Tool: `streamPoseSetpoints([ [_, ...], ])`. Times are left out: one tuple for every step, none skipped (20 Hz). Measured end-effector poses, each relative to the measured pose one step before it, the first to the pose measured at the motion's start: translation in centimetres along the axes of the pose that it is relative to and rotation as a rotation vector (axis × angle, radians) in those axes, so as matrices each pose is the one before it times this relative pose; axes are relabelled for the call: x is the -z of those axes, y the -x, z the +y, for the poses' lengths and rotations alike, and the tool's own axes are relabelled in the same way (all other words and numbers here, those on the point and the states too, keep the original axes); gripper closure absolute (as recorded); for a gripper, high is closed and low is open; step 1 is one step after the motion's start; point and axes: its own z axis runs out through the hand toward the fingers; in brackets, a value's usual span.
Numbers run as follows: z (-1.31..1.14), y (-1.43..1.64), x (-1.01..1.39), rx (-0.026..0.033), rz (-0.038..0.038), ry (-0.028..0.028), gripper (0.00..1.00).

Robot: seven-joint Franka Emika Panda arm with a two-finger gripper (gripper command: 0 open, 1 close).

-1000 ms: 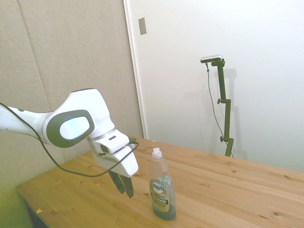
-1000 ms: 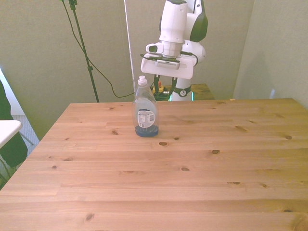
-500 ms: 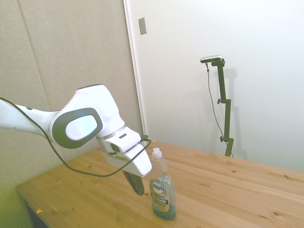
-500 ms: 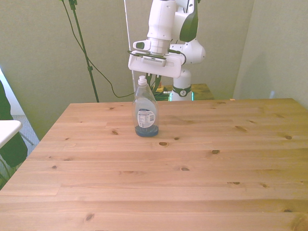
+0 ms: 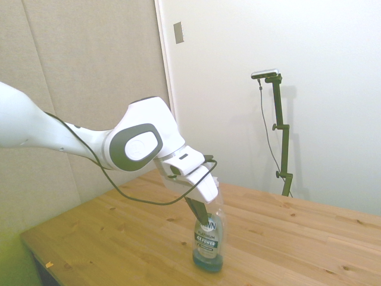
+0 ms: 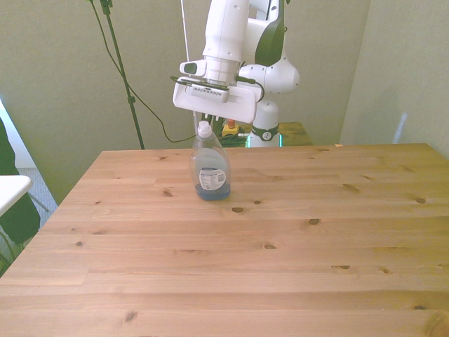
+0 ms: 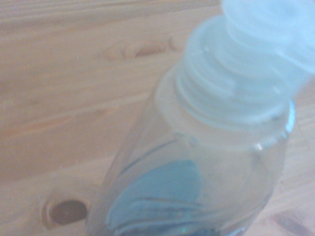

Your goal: Knock down the dish soap

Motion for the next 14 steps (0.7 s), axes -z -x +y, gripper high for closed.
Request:
streamPoseSetpoints([
  [-0.989,-0.439,-0.256,-0.01130,0.00364,-0.00473,1.00],
  [-1.070,-0.485,-0.316,-0.00929,0.00488,-0.00607,1.00],
  [-1.105,-0.483,-0.409,-0.00982,0.00577,-0.00786,1.00],
  [-1.120,-0.514,-0.395,-0.01037,0.00544,-0.00752,1.00],
  [-1.136,-0.517,-0.464,-0.00970,0.00288,-0.00779,1.00],
  [-1.062,-0.545,-0.350,-0.00981,0.00424,-0.01107,1.00],
  [-0.977,-0.490,-0.390,-0.00955,0.00106,-0.00955,1.00],
  [-0.851,-0.516,-0.357,-0.01320,-0.00300,-0.01335,1.00],
  [-0.731,-0.527,-0.322,-0.01126,0.00051,-0.01189,1.00],
  [-0.659,-0.530,-0.329,-0.01298,0.00073,-0.01331,1.00],
  [-0.559,-0.489,-0.331,-0.00873,0.00192,-0.00737,1.00],
  [-0.545,-0.447,-0.307,-0.00318,0.00499,-0.00377,1.00],
  [-0.525,-0.388,-0.275,-0.00435,0.00324,-0.00462,1.00],
  [-0.547,-0.405,-0.236,-0.00650,0.00244,-0.00590,1.00],
])
